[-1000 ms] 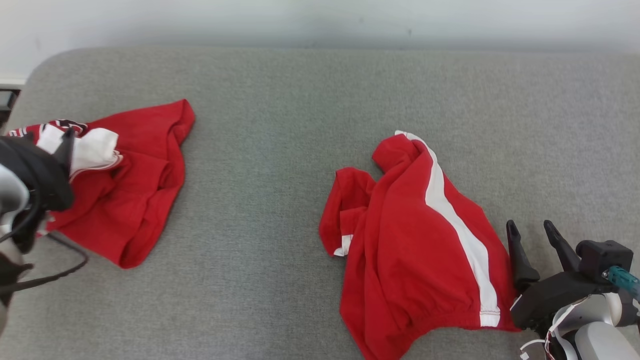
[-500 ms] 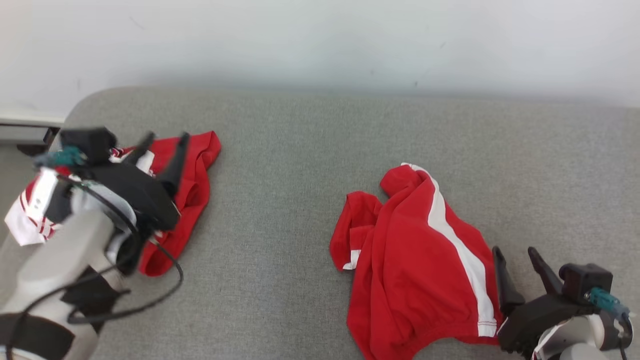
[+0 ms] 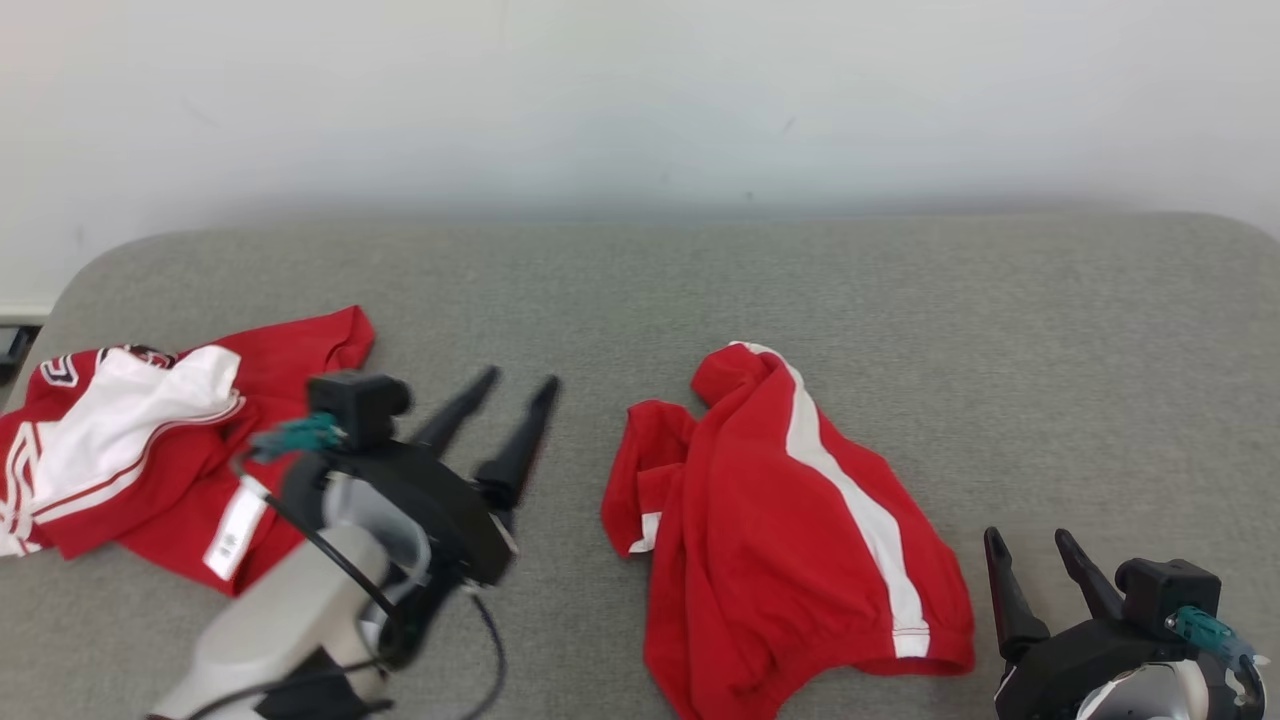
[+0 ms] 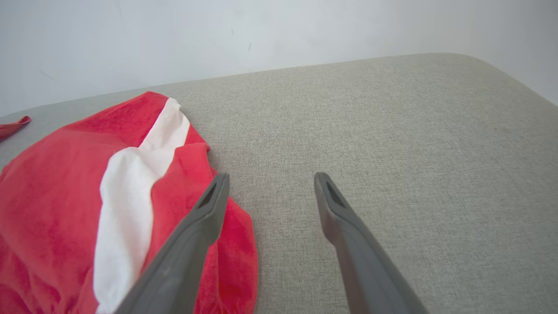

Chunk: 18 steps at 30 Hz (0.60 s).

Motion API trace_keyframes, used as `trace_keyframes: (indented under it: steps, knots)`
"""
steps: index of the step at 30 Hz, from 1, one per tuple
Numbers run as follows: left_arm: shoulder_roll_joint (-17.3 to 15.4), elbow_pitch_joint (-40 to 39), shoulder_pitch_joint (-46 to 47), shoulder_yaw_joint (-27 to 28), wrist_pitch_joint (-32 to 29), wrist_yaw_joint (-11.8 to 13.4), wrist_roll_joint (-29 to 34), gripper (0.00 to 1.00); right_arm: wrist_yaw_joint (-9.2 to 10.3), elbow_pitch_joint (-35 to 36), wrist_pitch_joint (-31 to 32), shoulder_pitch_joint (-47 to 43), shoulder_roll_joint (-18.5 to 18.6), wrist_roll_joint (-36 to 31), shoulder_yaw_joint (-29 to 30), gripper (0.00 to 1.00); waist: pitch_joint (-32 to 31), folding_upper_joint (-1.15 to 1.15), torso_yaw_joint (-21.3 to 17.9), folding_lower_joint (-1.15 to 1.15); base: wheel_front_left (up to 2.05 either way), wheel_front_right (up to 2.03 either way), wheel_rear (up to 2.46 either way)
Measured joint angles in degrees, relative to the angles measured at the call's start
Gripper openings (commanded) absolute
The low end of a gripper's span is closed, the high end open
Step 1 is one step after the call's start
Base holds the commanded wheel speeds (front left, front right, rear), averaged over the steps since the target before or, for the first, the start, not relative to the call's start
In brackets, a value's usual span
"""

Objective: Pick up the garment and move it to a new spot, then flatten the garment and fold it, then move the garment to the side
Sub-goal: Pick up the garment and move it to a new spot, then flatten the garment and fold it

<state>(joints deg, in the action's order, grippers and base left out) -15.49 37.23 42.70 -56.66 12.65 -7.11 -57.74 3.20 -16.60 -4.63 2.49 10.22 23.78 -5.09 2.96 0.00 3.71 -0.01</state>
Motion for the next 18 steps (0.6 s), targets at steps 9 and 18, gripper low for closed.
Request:
trace_keyframes:
  steps: [9,18]
  knots:
    - [3.33,-5.41,-2.61,-2.56,0.08,2.14,1.48,1.00,0.07,1.10,-0.43,-0.20,0.05,0.41,0.42,1.00,-0.34,0.00,-2.73,0.00,0.00,0.00,0.00]
    - [4.39,-4.27,-2.40,-7.53,-2.05,5.37,7.19,1.00,0.08,1.85,-0.43,-0.49,-0.25,0.56,0.31,1.00,1.25,0.00,-3.82,0.01,0.00,0.00,0.00]
